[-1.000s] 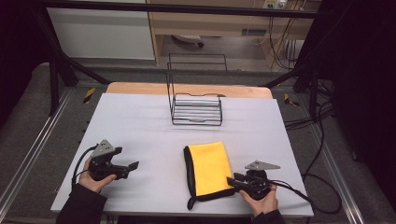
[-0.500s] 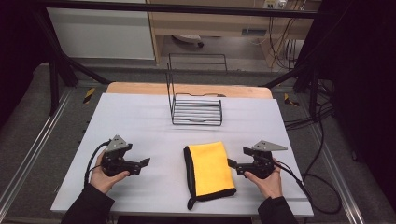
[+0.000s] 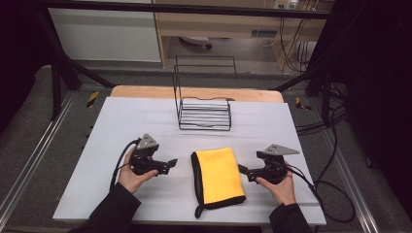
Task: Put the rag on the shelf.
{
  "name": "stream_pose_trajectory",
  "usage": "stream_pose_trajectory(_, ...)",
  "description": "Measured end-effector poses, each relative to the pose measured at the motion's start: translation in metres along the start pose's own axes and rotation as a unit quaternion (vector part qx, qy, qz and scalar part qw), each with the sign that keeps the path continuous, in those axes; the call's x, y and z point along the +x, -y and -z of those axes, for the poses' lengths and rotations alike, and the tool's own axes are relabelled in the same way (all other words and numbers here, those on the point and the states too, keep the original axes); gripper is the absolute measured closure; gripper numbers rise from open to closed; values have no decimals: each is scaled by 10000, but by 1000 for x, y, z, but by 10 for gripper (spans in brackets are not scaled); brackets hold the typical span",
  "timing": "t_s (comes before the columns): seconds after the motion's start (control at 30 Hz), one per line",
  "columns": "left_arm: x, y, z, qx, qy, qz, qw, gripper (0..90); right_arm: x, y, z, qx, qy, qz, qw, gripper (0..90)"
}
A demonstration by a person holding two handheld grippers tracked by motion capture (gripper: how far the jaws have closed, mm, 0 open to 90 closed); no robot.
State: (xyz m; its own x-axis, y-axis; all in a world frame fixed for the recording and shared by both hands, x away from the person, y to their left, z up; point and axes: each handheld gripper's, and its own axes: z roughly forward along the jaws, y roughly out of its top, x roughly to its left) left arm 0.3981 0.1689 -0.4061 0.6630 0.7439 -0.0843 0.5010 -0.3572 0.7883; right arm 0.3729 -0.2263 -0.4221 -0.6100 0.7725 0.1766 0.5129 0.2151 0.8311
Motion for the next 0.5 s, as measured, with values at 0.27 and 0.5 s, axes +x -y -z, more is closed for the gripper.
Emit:
stream_pose_trajectory(0.27,-18,-20,-32,69,-8,157,9999,138,1,1,1,7,-24,-3,10000,30)
stream_pose_trajectory(0.5,-27,-26,-62,367,-107,267,9989,188,2,1,0,78,-32,8,10000,33)
